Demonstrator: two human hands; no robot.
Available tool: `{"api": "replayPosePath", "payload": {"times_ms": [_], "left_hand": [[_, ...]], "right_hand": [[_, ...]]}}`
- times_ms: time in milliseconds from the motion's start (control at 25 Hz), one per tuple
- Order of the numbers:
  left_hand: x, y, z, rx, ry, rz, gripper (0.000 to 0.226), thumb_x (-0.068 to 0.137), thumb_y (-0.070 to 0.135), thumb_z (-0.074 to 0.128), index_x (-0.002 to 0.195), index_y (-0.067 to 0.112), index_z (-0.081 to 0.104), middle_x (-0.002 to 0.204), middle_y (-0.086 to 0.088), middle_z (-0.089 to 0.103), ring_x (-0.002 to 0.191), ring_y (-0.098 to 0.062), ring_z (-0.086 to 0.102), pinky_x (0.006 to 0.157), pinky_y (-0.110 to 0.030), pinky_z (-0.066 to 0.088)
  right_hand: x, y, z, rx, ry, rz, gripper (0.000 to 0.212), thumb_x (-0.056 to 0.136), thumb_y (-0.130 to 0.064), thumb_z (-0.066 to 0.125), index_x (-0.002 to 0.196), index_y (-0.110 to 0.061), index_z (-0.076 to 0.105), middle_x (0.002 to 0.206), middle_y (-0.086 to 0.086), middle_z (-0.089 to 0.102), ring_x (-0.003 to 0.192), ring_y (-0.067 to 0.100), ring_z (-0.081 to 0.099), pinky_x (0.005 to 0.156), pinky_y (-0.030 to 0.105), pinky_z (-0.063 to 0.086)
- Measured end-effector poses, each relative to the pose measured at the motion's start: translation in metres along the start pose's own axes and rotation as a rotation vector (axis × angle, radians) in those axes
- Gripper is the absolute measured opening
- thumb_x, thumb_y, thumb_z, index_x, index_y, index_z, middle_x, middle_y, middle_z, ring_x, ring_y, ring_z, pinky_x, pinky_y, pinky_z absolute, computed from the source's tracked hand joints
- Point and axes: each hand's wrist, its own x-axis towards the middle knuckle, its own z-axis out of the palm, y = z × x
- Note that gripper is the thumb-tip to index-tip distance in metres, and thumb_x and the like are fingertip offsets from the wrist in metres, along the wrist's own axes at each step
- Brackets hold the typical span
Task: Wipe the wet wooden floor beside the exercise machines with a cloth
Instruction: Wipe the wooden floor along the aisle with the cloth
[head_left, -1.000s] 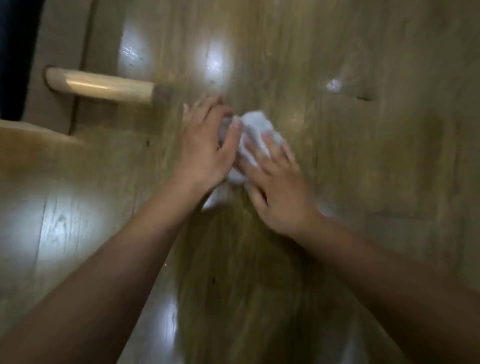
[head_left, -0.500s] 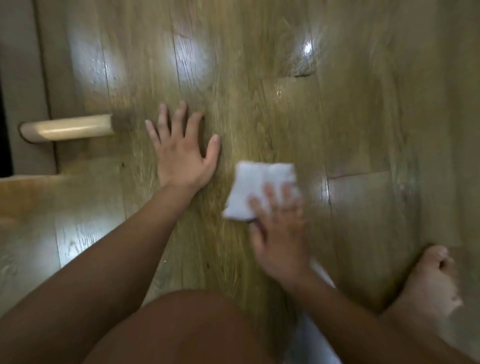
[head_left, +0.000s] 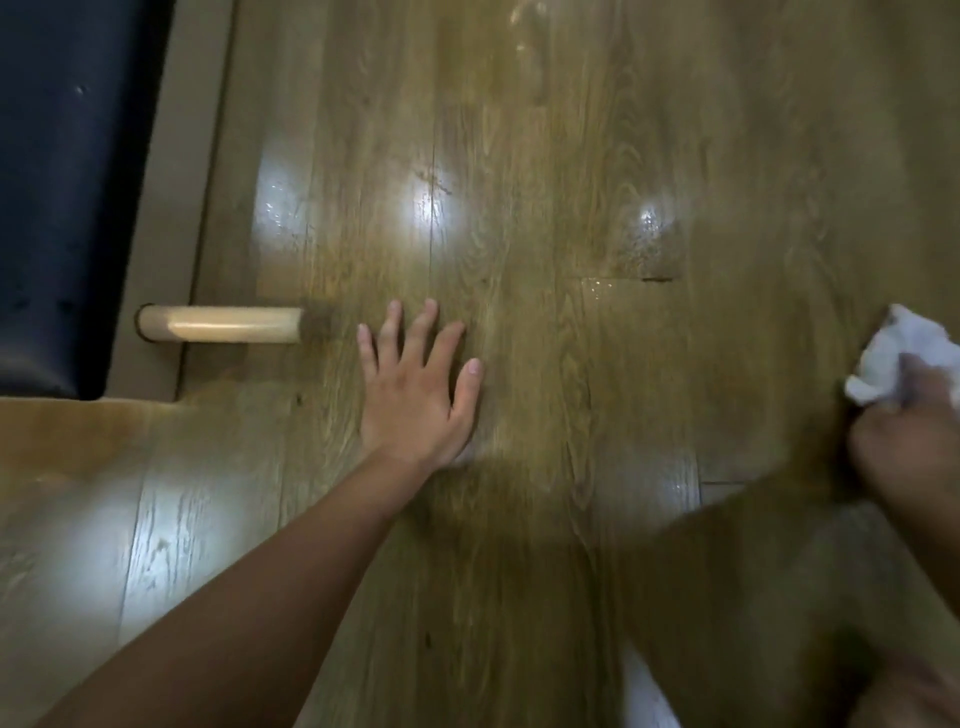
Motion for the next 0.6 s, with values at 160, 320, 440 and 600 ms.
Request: {"api": "replayPosePath", "payload": {"times_ms": [160, 320, 440, 600], "left_hand": [[0.030, -0.011, -0.015, -0.151, 0.172, -0.052, 0.037, 0.095, 0.038, 0.037, 0.107, 0.016, 0.064, 0.110, -0.004, 0.063, 0.107, -0.030, 0.055, 0.093, -0.043, 0.037], [0.060, -0.038, -0.010, -0.101, 0.183, -0.119, 0.050, 0.094, 0.039, 0.037, 0.130, 0.007, 0.050, 0.134, -0.015, 0.050, 0.127, -0.033, 0.045, 0.116, -0.052, 0.023], [0.060, -0.034, -0.004, -0.042, 0.130, -0.122, 0.065, 0.095, 0.046, 0.036, 0.146, 0.007, 0.037, 0.152, -0.016, 0.036, 0.139, -0.032, 0.031, 0.120, -0.054, 0.015], [0.063, -0.035, -0.002, 0.003, 0.138, -0.128, 0.061, 0.093, 0.046, 0.042, 0.141, 0.007, 0.045, 0.149, -0.012, 0.041, 0.140, -0.029, 0.030, 0.120, -0.052, 0.012]], "right_hand": [[-0.092, -0.231, 0.014, -0.087, 0.002, -0.627, 0.065, 0.087, -0.032, 0.027, 0.146, -0.018, 0.049, 0.157, 0.018, 0.037, 0.146, 0.050, 0.023, 0.117, 0.062, 0.012], [-0.074, -0.391, 0.033, -0.207, -0.375, -1.200, 0.073, 0.083, -0.047, 0.009, 0.154, -0.044, 0.023, 0.168, -0.006, 0.003, 0.154, 0.030, -0.010, 0.120, 0.053, -0.011], [-0.026, -0.470, 0.040, -0.335, -0.403, -1.299, 0.066, 0.088, -0.048, 0.014, 0.154, -0.050, 0.015, 0.167, -0.012, -0.008, 0.153, 0.026, -0.017, 0.119, 0.055, -0.012], [-0.001, -0.565, 0.055, -0.242, -0.386, -1.061, 0.052, 0.105, -0.042, 0.021, 0.154, -0.051, 0.007, 0.167, -0.009, -0.012, 0.152, 0.032, -0.020, 0.118, 0.061, -0.012]]}}
